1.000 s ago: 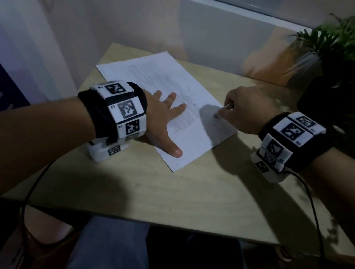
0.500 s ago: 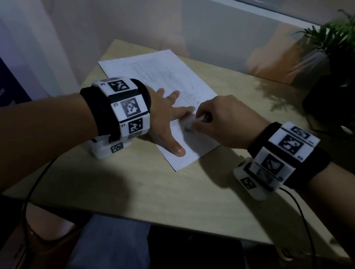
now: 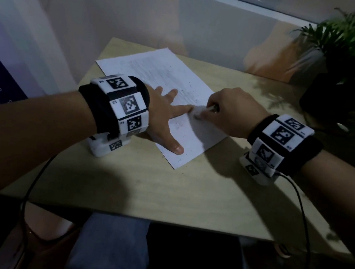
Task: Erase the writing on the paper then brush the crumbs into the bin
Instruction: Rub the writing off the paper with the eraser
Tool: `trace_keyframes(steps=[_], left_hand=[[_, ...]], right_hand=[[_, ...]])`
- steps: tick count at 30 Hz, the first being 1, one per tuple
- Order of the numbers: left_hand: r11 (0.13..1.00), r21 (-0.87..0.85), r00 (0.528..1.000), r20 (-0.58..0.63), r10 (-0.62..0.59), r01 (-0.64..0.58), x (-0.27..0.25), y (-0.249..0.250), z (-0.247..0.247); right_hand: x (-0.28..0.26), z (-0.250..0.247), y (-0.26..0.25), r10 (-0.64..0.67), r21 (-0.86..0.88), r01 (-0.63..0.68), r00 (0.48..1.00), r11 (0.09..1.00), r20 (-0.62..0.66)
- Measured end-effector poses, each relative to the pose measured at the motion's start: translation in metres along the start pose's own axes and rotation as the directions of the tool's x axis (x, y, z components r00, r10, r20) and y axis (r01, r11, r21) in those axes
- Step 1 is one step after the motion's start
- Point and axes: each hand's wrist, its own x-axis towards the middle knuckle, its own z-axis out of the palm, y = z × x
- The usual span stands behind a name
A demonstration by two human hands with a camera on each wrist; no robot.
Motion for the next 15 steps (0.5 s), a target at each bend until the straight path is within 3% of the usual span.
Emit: trace_keyframes(steps=[3,6,9,12,15], left_hand=[[1.000,0.011,1.000,-0.013,-0.001,0.001,0.000,-0.001,0.001],[1.000,-0.006,1.000,-0.020,0.003,-0.004,0.002,-0.002,0.002],[1.000,0.003,1.000,-0.012,-0.004,0.004,0.002,-0.002,0.002],[1.000,0.016,1.000,-0.011,-0.009,0.009,0.002,-0.002,0.001],[1.000,-0.002,1.000,-0.023,0.007,-0.007,0.000,0.000,0.001]], right_hand=[[-0.006,0.007,-0.009,-0.006,-0.125,-0.002,0.998,0.992,-0.069],[-0.018,0.008,-0.022,-0.133,-0.008,0.133,0.991,0.991,-0.017],[-0.010,-0.002,-0.010,-0.104,0.084,0.098,0.993,0.992,0.063],[-0.006,0.000,-0.006,-0.008,-0.049,0.007,1.000,0.999,-0.019],[-0.021,0.008,-0.029,-0.094,-0.132,0.086,0.994,0.988,-0.056]])
